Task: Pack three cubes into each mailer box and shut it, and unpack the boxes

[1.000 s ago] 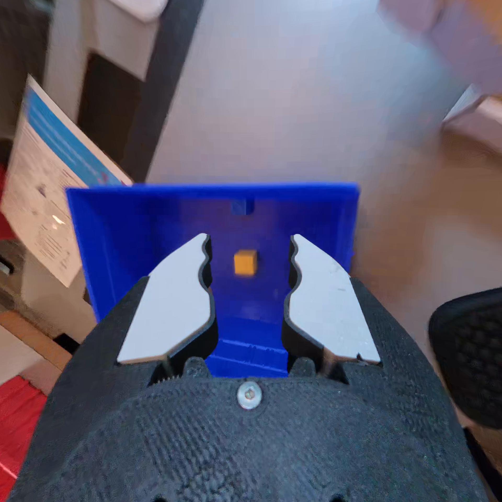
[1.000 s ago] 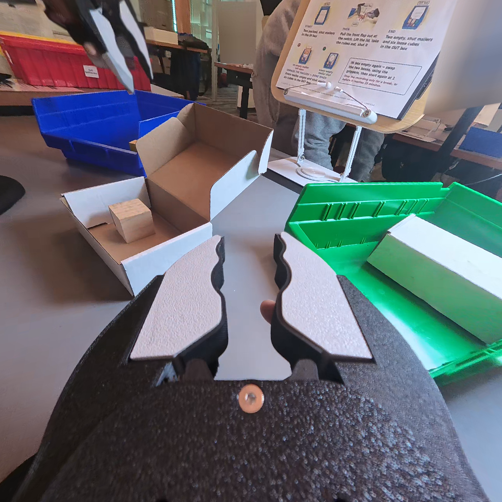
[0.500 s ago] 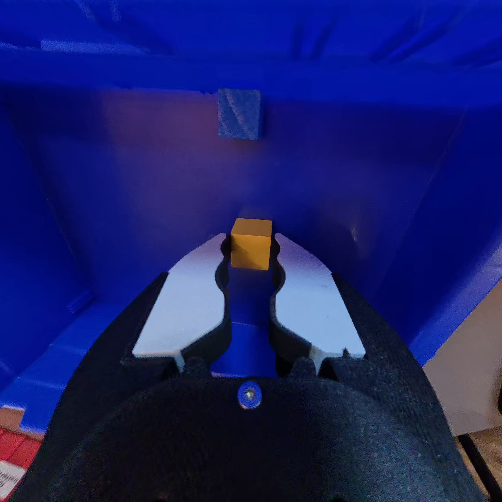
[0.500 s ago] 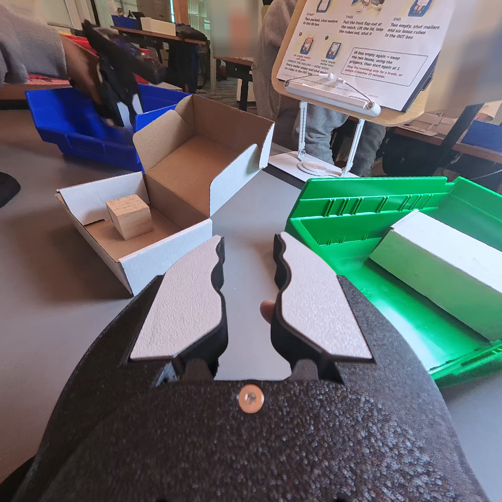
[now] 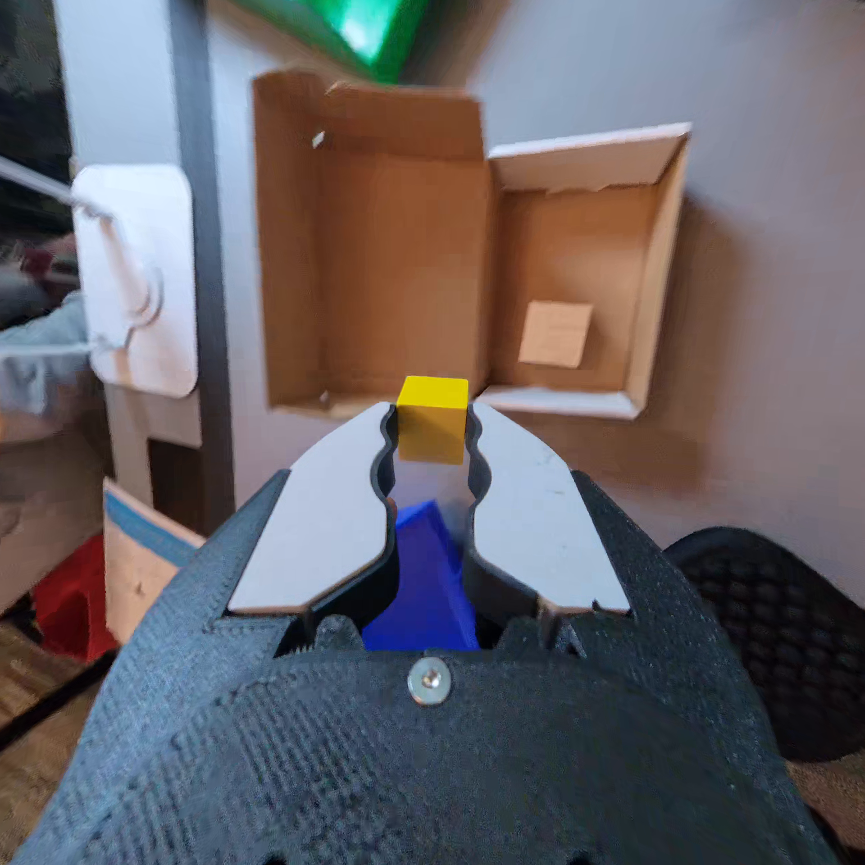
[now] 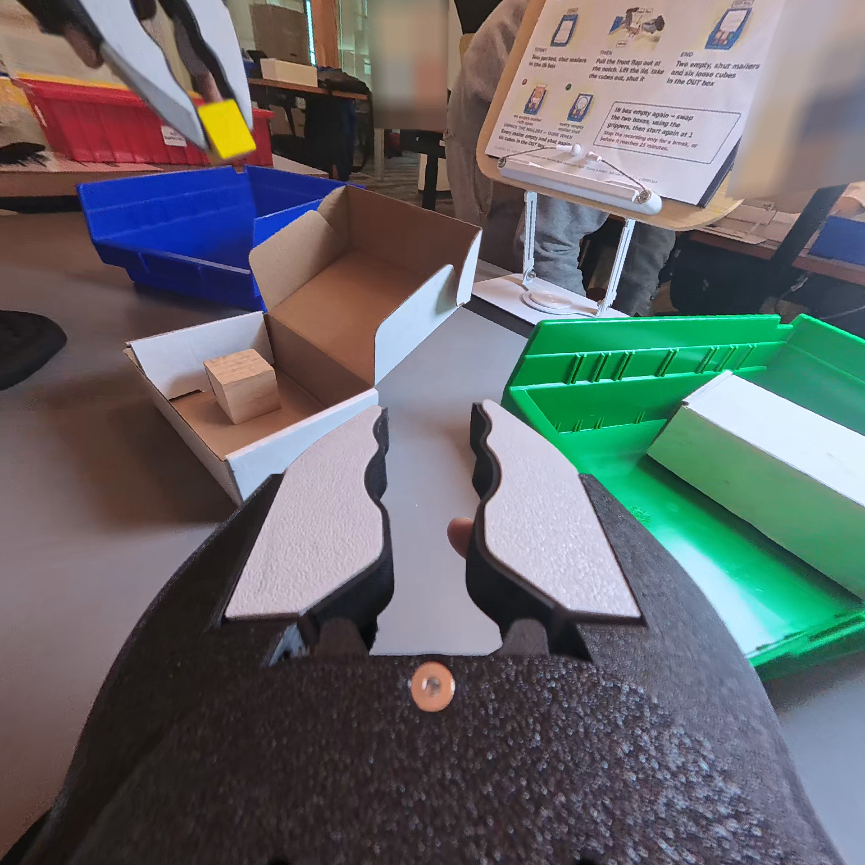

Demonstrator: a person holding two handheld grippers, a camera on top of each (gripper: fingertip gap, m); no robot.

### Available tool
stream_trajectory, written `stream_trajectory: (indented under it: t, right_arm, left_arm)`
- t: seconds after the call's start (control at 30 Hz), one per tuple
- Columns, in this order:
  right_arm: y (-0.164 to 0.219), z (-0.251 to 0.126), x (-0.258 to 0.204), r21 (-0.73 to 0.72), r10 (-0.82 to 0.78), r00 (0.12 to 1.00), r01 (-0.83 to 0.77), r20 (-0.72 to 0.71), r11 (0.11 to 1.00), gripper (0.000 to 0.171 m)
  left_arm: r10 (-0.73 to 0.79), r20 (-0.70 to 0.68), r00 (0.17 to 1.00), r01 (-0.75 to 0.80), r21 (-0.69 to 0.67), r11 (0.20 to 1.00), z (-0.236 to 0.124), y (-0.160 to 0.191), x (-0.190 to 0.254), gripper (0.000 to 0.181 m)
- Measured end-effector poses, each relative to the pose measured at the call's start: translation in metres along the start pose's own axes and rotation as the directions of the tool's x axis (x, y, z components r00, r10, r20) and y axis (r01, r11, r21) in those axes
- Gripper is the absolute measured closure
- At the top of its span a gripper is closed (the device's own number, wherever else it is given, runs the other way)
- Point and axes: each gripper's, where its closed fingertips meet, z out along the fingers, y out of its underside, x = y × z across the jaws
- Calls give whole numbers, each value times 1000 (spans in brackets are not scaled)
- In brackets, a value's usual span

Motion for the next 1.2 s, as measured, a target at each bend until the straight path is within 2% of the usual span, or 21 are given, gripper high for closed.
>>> stream_trajectory:
  t: [0.13,0.3,0.5,0.7,0.8,0.87,1.0,1.1,1.2]
  right_arm:
    - [1,-1,-1,-6,-19,1000,19,-7,1000,138]
    - [2,-2,3,-2,-5,1000,5,-9,1000,139]
    - [2,-4,7,-5,-11,1000,11,-15,1000,139]
    - [3,-4,6,-10,-14,1000,14,-14,1000,139]
    - [4,-3,6,-16,-12,1000,12,-12,1000,139]
    - [5,-3,6,-17,-11,1000,11,-13,1000,139]
    - [4,-4,8,-11,-7,1000,6,-19,1000,139]
    - [4,-4,12,-11,-3,1000,2,-27,1000,139]
    - [2,-5,15,-4,7,999,-8,-33,1000,139]
  left_arm:
    - [76,-141,987,-79,-17,997,56,-39,54,154]
    - [100,-243,965,-130,-107,986,109,-42,84,154]
    - [125,-216,968,-167,-191,967,142,-28,90,154]
    - [112,-197,974,-153,-208,966,153,-23,91,152]
    - [103,-179,978,-136,-186,973,148,-24,86,140]
    - [82,-159,984,-102,-126,987,135,-31,81,138]
    - [19,-99,995,-12,71,997,79,-40,60,142]
    - [-96,1,995,94,174,980,28,-19,21,142]
    - [-255,124,959,223,222,949,-10,28,-30,140]
